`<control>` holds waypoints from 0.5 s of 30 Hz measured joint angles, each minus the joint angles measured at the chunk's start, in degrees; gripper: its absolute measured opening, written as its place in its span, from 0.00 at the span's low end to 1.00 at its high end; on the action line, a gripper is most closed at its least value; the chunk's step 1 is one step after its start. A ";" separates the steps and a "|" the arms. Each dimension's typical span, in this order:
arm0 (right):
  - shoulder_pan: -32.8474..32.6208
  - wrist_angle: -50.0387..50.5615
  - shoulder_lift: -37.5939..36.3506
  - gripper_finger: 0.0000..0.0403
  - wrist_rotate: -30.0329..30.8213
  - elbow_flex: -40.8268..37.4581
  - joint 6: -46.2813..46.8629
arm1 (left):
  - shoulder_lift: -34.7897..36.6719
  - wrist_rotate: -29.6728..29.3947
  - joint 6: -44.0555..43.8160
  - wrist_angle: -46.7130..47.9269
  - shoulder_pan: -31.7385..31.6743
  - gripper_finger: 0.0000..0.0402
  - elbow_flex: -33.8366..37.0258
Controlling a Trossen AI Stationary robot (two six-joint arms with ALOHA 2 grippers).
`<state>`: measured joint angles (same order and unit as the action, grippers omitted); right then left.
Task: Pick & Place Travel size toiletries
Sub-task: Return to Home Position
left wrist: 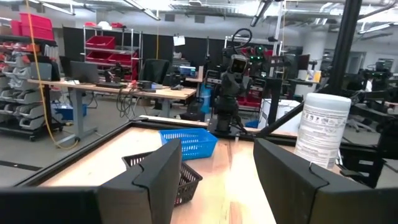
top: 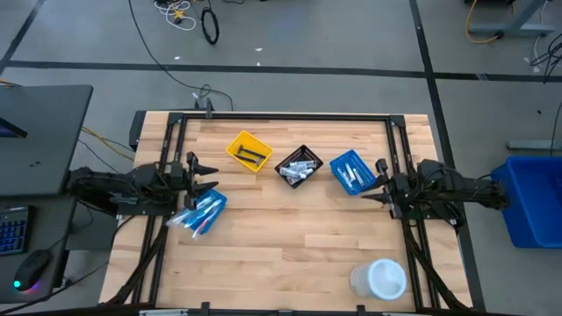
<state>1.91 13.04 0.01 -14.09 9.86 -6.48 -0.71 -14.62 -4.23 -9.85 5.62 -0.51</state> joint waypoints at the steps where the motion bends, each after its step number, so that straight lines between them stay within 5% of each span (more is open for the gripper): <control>1: 0.00 0.05 0.00 0.19 0.01 -0.28 0.00 | -0.01 0.28 0.00 0.01 -0.11 0.52 0.02; 15: 0.00 -1.30 -0.02 0.19 -1.10 -3.20 1.31 | -0.02 0.18 1.64 -0.01 -0.12 0.52 0.07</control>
<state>1.91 11.74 -0.01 -15.18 6.65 -5.17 -0.73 -14.44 -2.59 -9.87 5.50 -0.45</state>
